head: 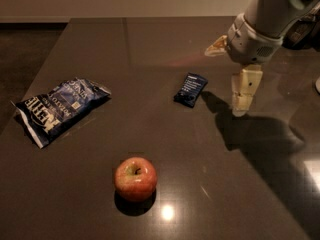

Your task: Pick rxbar blueberry

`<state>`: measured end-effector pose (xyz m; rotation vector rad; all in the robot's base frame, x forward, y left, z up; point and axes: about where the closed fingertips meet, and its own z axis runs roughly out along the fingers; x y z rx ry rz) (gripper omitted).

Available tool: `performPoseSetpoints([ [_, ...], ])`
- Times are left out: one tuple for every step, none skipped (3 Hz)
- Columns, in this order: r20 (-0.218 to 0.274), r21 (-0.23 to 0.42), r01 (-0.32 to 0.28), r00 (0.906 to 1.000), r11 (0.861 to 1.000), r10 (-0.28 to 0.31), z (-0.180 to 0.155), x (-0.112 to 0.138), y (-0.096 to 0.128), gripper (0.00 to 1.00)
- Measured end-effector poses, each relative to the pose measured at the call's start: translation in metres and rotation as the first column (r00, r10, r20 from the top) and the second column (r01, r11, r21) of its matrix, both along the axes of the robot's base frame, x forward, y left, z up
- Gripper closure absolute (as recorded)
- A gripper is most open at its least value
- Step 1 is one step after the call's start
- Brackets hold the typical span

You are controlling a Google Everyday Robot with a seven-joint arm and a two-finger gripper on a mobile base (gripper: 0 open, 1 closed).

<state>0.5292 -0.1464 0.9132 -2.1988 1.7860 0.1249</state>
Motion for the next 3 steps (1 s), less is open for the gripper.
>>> performPoseSetpoints([
  [-0.023, 0.011, -0.075, 0.9969, 0.997, 0.075, -0.012, 0.005, 0.016, 0.0],
  [-0.04, 0.014, -0.111, 0.993, 0.994, 0.111, -0.03, 0.024, 0.022, 0.0],
  [-0.058, 0.019, -0.154, 0.9863, 0.988, 0.154, -0.055, 0.051, 0.032, 0.0],
])
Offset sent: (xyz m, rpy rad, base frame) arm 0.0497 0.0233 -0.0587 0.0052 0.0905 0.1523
